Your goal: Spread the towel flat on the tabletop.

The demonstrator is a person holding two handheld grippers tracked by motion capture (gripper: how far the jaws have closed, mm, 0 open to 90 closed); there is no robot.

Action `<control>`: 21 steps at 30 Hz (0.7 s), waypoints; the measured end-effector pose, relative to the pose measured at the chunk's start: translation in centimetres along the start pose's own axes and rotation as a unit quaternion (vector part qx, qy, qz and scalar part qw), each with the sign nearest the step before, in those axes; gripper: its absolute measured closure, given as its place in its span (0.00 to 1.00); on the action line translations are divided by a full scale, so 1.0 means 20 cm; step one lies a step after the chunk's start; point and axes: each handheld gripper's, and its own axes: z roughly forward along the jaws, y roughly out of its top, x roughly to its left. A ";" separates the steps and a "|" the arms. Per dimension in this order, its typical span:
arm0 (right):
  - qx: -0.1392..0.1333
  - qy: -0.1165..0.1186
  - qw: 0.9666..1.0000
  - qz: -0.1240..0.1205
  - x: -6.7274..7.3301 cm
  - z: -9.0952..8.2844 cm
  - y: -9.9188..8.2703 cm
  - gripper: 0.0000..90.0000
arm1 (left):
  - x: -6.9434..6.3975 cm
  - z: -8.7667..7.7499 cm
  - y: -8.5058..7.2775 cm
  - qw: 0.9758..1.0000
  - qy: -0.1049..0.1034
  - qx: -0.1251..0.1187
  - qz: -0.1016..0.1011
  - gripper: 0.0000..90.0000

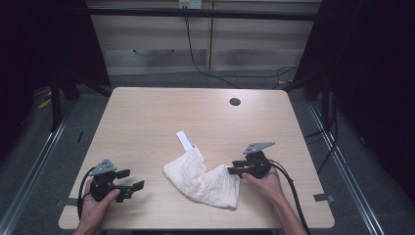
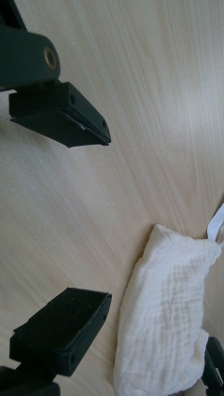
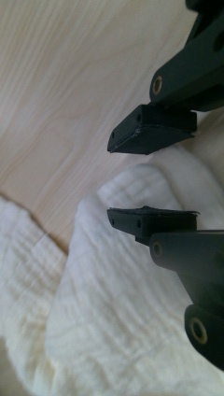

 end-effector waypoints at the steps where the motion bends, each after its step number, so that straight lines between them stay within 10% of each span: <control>1: 0.006 -0.009 1.000 -0.004 0.00 0.00 0.00 0.69 | 0.00 0.00 0.00 1.000 0.000 0.000 0.000 0.21; 8: 0.005 -0.021 0.999 -0.034 0.04 0.02 -0.01 0.90 | 0.00 0.00 0.00 1.000 0.001 0.000 0.000 0.21; 21: -0.050 0.010 0.999 -0.001 0.00 -0.07 0.02 0.97 | 0.00 0.00 0.00 1.000 0.001 0.000 -0.001 0.21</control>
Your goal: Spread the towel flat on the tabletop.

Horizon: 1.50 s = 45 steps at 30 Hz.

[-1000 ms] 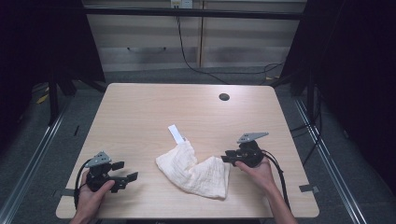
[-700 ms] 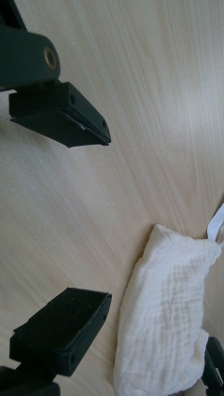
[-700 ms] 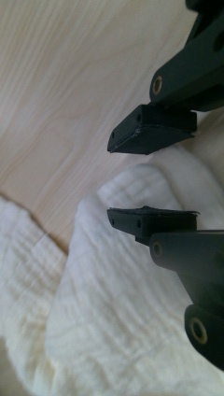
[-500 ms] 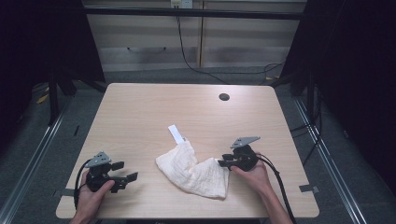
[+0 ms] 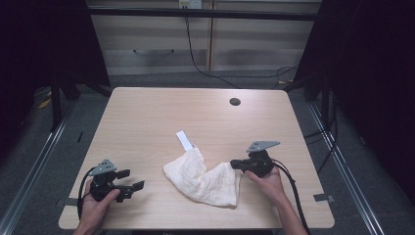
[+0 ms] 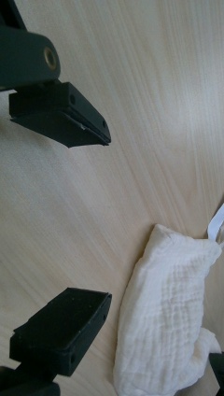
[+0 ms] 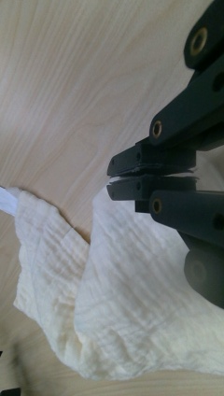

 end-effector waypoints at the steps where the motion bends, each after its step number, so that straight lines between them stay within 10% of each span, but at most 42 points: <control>1: 0.000 0.000 1.000 0.000 0.00 0.00 0.00 0.97 | 0.00 0.00 0.00 1.000 0.000 0.000 0.000 0.21; 13: -0.057 0.030 0.998 -0.018 0.09 -0.17 0.15 0.97 | 0.00 0.00 0.00 1.000 0.002 -0.001 -0.001 0.22; 23: -0.027 0.049 0.998 -0.040 0.25 -0.16 0.04 0.98 | -0.08 0.07 0.10 1.000 -0.003 0.000 0.021 0.24; 31: -0.026 0.049 0.998 -0.021 0.23 -0.13 -0.02 0.98 | -0.11 0.28 0.31 0.999 -0.034 0.016 0.037 0.31; 45: -0.036 0.040 0.999 -0.006 0.17 -0.17 -0.04 0.98 | -0.14 0.47 0.27 0.993 -0.048 0.076 0.079 0.61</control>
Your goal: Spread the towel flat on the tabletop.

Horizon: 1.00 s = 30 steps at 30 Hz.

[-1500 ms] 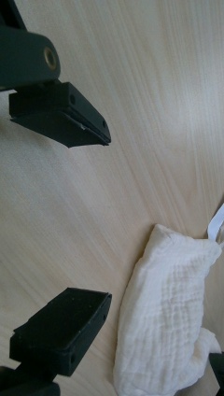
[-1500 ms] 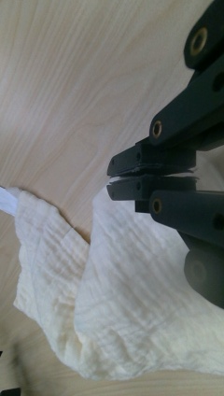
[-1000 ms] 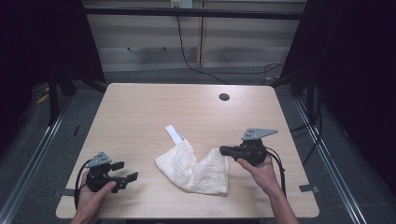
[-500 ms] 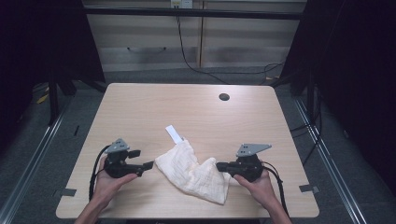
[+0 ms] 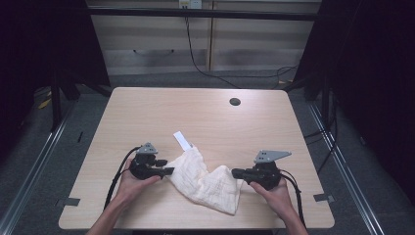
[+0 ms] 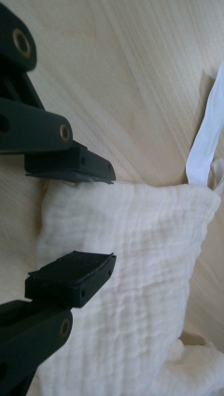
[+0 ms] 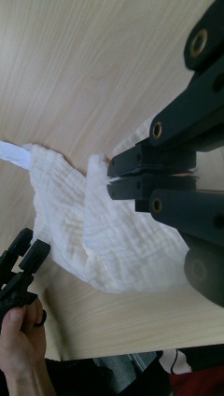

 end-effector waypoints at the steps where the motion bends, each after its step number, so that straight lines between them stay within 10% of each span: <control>1: 0.000 -0.001 1.000 0.003 0.00 0.00 0.00 0.97 | -0.01 0.01 0.00 1.000 0.006 0.007 0.006 0.64; 12: -0.005 -0.014 1.000 0.011 -0.04 -0.01 -0.01 0.97 | -0.02 -0.08 -0.09 1.000 0.002 0.012 0.001 0.95; 25: -0.003 -0.022 1.000 0.011 -0.06 0.02 0.00 0.98 | -0.15 -0.28 -0.26 1.000 -0.023 -0.002 -0.017 0.88; 30: -0.003 -0.019 1.000 0.011 -0.06 0.03 0.00 0.98 | -0.07 -0.33 -0.23 0.998 -0.021 -0.038 -0.049 0.73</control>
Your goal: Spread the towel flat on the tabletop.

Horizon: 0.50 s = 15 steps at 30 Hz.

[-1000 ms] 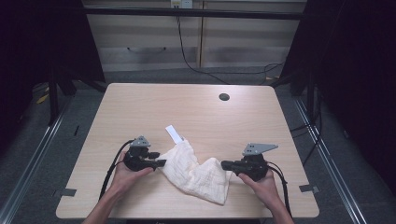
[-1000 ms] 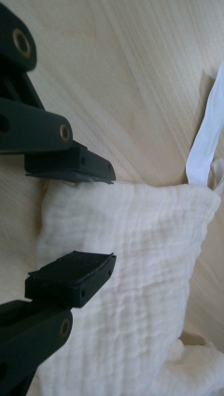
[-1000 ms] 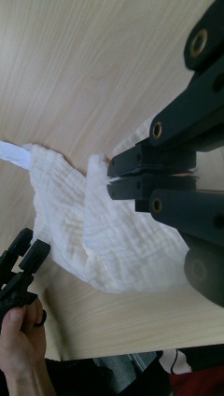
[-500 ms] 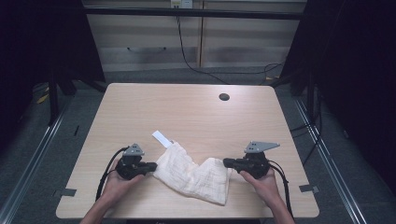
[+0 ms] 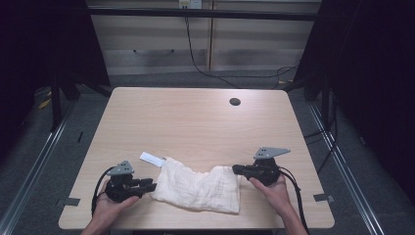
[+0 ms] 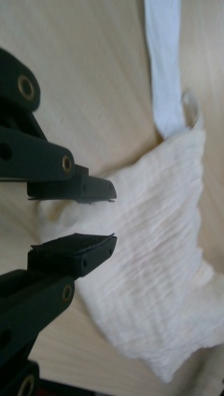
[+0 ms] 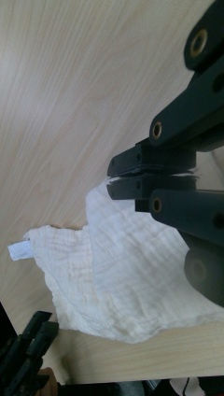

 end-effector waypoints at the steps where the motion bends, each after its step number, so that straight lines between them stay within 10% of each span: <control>1: 0.000 0.000 1.000 0.000 0.00 0.00 0.00 0.98 | 0.02 0.00 0.02 1.000 0.004 -0.006 -0.004 0.73; 9: 0.000 0.003 1.000 -0.001 0.00 0.01 0.00 0.98 | 0.20 0.12 0.28 0.999 -0.003 -0.050 -0.017 0.75; 15: 0.002 0.005 1.000 0.003 -0.01 0.01 0.00 0.97 | 0.23 0.29 0.34 1.000 0.004 -0.002 -0.013 0.73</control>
